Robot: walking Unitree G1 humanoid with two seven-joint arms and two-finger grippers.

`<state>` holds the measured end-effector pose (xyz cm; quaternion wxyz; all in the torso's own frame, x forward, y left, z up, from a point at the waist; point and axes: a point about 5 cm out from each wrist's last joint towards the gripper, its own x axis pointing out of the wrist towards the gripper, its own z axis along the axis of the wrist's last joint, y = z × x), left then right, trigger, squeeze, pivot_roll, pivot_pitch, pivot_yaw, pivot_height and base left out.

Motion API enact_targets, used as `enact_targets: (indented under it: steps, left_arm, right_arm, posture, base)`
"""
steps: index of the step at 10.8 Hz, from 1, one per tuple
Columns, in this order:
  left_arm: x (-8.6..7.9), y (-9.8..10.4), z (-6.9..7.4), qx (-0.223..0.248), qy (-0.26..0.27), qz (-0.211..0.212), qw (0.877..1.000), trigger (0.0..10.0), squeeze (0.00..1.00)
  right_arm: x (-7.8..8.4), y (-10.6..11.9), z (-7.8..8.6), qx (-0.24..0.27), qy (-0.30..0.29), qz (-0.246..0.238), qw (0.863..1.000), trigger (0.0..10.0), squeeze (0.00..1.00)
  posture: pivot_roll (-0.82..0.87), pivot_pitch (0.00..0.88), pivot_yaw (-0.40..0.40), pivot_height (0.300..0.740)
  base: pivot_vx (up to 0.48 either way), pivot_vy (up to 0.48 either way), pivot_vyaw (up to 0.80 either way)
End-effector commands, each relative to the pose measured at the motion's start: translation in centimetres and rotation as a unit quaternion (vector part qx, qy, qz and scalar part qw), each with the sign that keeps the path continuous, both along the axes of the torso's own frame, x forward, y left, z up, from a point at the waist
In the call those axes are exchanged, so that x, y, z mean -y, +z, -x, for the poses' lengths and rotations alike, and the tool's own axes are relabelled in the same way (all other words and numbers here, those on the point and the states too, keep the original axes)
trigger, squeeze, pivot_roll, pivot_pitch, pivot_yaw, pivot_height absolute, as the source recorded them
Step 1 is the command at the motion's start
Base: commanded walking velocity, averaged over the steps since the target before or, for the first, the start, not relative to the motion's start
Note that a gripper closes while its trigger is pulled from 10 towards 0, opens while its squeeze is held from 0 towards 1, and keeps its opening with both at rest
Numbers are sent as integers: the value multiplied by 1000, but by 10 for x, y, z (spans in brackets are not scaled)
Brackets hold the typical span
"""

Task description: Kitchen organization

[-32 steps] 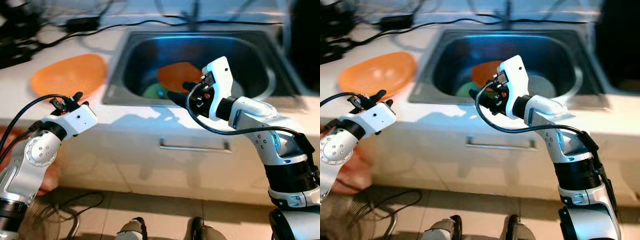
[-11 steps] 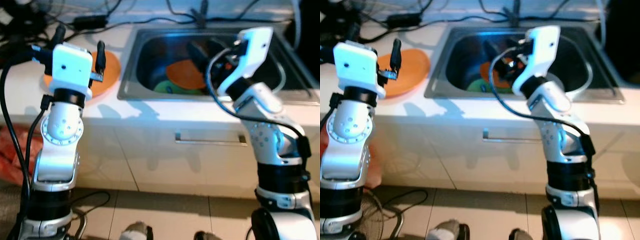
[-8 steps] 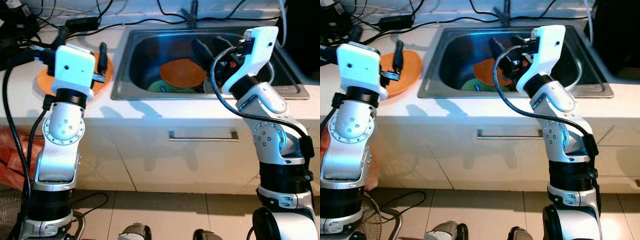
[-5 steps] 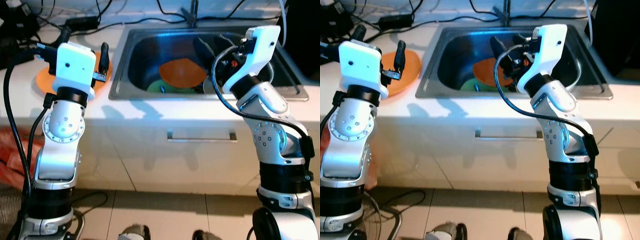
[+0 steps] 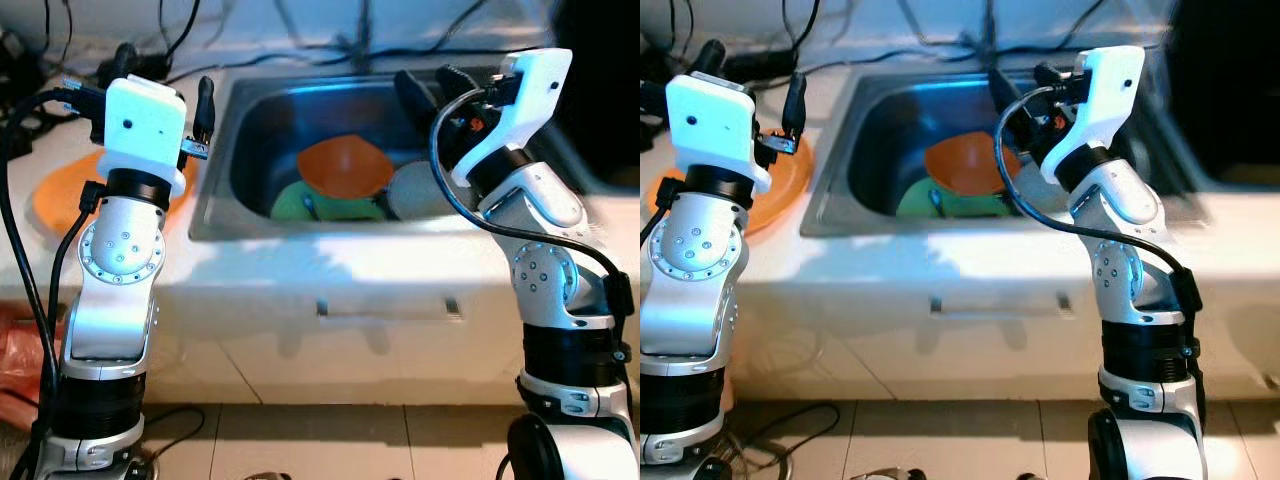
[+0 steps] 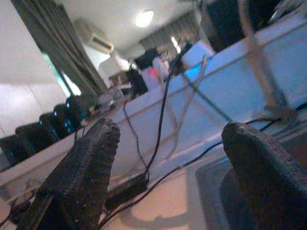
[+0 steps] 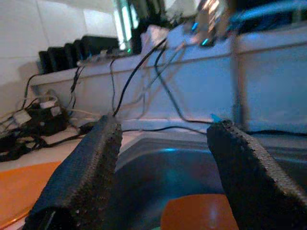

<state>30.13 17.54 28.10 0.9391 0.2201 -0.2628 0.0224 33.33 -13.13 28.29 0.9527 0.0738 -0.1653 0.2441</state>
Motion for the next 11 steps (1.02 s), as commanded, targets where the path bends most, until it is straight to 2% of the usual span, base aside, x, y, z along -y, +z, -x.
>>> enact_targets:
  steps: [1, 2, 4, 11]
  left_arm:
    - [-3, 2, 0, 1, 7, -2, 1000, 10000, 0]
    - [-3, 2, 1, 1, 6, -1, 1000, 10000, 0]
    - [3, 0, 4, 8, -4, -10, 1000, 10000, 0]
    - [-2, -2, 2, 6, 11, -18, 1000, 10000, 0]
  right_arm:
    - [-2, 2, 1, 8, 2, 1, 1000, 10000, 0]
    - [-2, 2, 1, 8, 2, 2, 1000, 10000, 0]
    - [-3, 0, 1, 5, 4, 4, 1000, 10000, 0]
    - [-4, -1, 0, 2, 6, 5, 1000, 10000, 0]
  posture:
    - [130, 116, 88, 740]
    - [131, 118, 88, 740]
    - [132, 123, 86, 740]
    - [133, 125, 91, 740]
  base:
    - [398, 266, 0]
    - [322, 274, 0]
    - [0, 0, 0]
    - [0, 0, 0]
